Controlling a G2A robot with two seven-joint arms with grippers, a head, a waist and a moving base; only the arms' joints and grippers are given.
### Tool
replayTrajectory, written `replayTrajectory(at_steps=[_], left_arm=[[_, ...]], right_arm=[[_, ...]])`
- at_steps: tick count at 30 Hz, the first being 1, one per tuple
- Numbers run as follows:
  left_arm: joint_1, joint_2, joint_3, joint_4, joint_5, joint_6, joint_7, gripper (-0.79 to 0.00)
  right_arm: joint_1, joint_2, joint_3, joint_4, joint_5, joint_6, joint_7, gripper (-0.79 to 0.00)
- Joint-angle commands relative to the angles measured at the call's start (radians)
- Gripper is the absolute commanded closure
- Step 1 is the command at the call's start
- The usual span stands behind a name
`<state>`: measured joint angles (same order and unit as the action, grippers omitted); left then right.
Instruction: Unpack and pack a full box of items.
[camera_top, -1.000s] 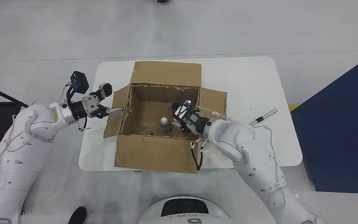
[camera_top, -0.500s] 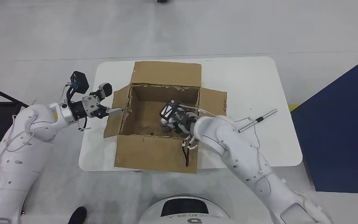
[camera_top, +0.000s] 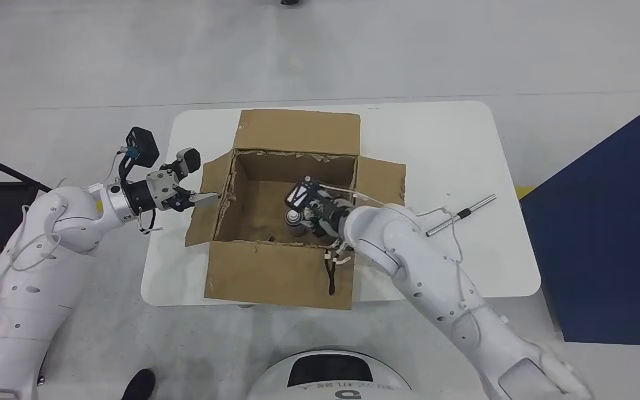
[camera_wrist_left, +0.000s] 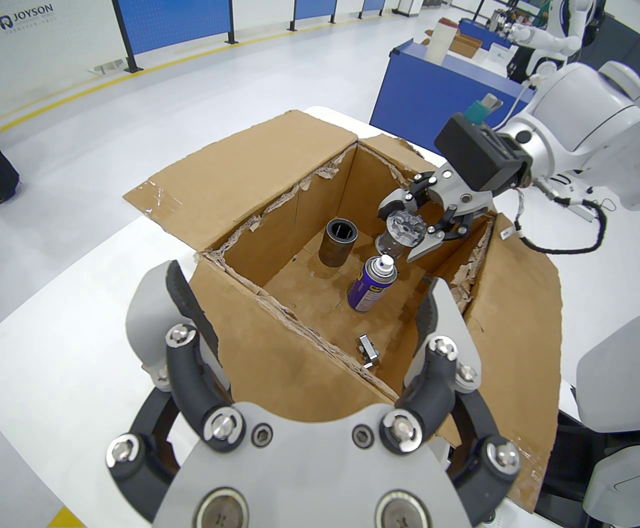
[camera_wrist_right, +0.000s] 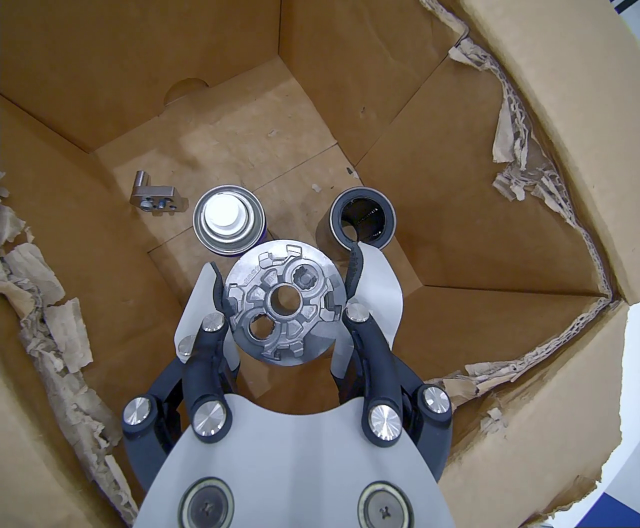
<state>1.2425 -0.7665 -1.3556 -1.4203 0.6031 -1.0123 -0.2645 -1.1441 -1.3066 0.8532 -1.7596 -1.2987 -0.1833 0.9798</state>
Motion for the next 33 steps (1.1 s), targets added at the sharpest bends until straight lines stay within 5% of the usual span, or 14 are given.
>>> replayTrajectory(at_steps=[1, 11, 18, 24, 27, 29, 31, 33], left_arm=[[0.000, 0.000, 0.000, 0.000, 0.000, 0.000, 0.000, -0.785], [0.000, 0.000, 0.000, 0.000, 0.000, 0.000, 0.000, -0.785], [0.000, 0.000, 0.000, 0.000, 0.000, 0.000, 0.000, -0.785], [0.000, 0.000, 0.000, 0.000, 0.000, 0.000, 0.000, -0.785], [0.000, 0.000, 0.000, 0.000, 0.000, 0.000, 0.000, -0.785], [0.000, 0.000, 0.000, 0.000, 0.000, 0.000, 0.000, -0.785], [0.000, 0.000, 0.000, 0.000, 0.000, 0.000, 0.000, -0.785], [0.000, 0.000, 0.000, 0.000, 0.000, 0.000, 0.000, -0.785]], right_arm=[[-0.005, 0.001, 0.004, -0.012, -0.002, -0.002, 0.002, -0.560], [-0.065, 0.017, 0.091, -0.129, 0.014, -0.011, -0.063, -0.483], [-0.319, 0.067, 0.423, -0.390, 0.064, -0.022, -0.215, -0.622], [-0.513, 0.083, 0.737, -0.388, 0.156, 0.120, -0.297, -0.637], [-0.542, 0.082, 0.804, -0.343, 0.146, 0.266, -0.242, -0.643], [-0.537, 0.082, 0.818, -0.318, 0.172, 0.283, -0.204, -0.656], [-0.532, 0.082, 0.829, -0.304, 0.177, 0.291, -0.202, -0.785], [-0.531, 0.082, 0.829, -0.305, 0.185, 0.291, -0.211, -0.785]])
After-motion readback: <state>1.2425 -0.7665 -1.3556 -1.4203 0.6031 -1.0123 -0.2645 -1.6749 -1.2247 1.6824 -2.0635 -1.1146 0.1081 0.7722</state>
